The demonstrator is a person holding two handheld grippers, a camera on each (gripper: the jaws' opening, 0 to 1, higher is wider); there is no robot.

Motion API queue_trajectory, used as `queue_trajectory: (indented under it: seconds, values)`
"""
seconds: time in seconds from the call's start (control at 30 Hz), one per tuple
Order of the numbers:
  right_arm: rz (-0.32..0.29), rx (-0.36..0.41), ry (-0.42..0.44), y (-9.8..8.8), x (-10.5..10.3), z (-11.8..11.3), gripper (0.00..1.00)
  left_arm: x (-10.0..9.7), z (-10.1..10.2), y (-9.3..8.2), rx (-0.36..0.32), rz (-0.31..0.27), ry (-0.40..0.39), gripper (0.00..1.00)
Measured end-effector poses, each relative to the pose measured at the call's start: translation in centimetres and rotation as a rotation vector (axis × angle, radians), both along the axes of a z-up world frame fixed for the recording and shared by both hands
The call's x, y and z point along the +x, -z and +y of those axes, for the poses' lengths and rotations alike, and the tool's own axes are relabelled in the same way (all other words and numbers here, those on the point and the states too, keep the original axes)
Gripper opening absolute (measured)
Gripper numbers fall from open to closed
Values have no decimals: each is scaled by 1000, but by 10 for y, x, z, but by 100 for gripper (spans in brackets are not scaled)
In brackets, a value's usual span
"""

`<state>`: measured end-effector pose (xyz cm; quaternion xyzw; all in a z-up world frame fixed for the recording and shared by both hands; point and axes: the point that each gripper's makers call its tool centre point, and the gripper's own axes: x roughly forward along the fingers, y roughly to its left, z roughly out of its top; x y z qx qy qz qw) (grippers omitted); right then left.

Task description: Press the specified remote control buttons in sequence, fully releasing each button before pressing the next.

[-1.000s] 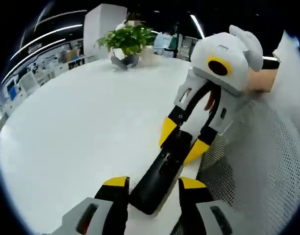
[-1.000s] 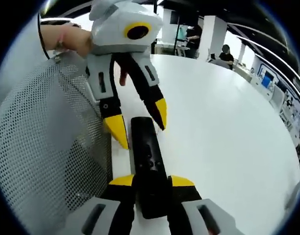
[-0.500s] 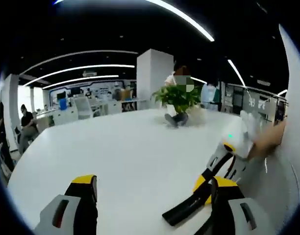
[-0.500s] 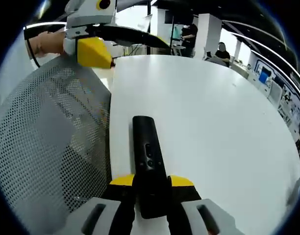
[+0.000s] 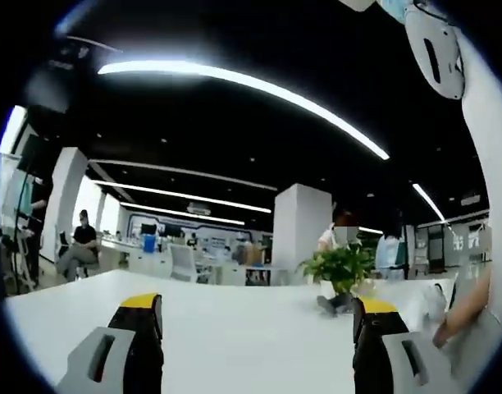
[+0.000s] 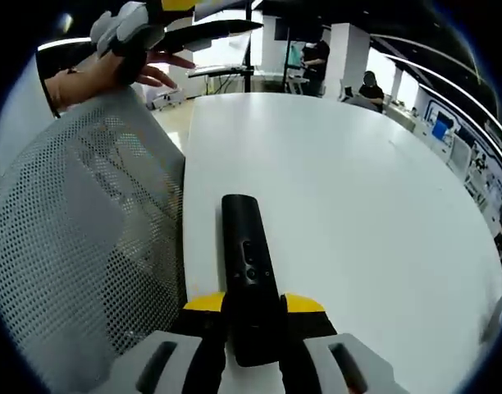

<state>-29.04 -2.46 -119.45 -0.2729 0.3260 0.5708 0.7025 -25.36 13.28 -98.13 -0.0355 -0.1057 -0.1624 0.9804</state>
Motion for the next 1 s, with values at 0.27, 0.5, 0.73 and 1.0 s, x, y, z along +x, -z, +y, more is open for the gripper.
queue_trajectory:
  seconds: [0.27,0.5,0.73,1.0]
  values:
    - [7,-30,-6,0,0,1,22,-2,16,39,-26,195,-38,100]
    - [45,-43,-26,-1,1,0,22,-1,16,44,17,214,-47,100]
    - [49,-68,-61,-1,6,0,22,-1,17,45,21,221,-50,100]
    - [39,-88,-74,0,27,-1,22,-2,16,47,28,233,-46,100]
